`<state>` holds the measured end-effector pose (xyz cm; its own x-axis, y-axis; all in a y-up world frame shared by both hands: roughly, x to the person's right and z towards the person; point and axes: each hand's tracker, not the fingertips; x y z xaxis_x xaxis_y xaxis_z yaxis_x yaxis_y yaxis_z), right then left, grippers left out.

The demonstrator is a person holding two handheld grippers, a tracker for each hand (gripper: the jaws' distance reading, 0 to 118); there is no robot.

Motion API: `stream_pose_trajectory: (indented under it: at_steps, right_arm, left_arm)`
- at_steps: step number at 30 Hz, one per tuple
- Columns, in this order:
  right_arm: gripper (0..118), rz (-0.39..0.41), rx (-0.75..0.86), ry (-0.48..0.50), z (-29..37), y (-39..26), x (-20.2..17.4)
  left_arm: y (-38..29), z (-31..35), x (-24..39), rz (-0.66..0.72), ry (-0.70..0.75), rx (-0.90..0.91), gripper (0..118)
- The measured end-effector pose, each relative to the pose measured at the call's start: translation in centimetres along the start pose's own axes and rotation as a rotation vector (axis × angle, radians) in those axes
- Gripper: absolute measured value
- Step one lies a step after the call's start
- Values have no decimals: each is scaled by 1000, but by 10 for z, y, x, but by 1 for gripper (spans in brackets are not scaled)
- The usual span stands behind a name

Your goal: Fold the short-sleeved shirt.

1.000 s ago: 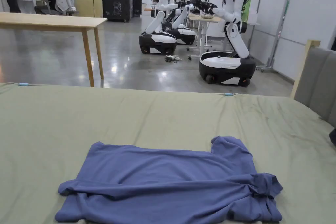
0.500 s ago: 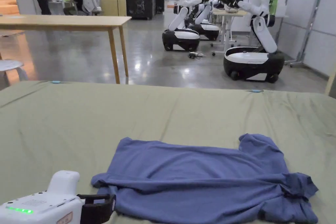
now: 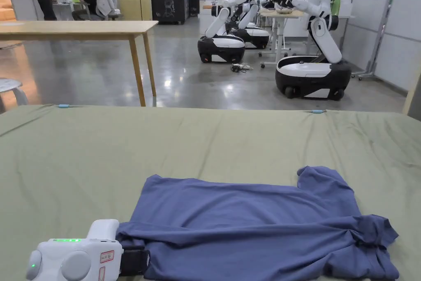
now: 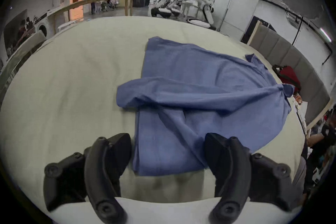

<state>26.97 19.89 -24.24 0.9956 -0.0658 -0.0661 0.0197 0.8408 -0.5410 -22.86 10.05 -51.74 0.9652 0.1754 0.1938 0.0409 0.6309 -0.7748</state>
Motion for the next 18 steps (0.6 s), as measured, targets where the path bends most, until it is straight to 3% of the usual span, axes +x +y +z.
stream_pose_trajectory:
  at_steps: [2, 3, 5, 8, 18]
  right_arm:
    - [0, 3, -7, 3, -2, -1, -1]
    - [0, 4, -10, 8, -3, -2, -2]
    - [0, 5, -19, 11, -6, -3, -3]
    - [0, 5, -34, 13, -11, -5, -3]
    - [1, 18, -23, -26, -36, 26, 19]
  left_arm:
    - [-3, 2, 6, -31, 22, 1, 53]
    - [-4, 5, 8, -37, 21, 7, 53]
    - [-5, 13, 9, -47, 2, 31, 41]
    - [-9, 16, 15, -36, -100, 22, 8]
    - [-8, 23, 19, -72, -47, 52, 7]
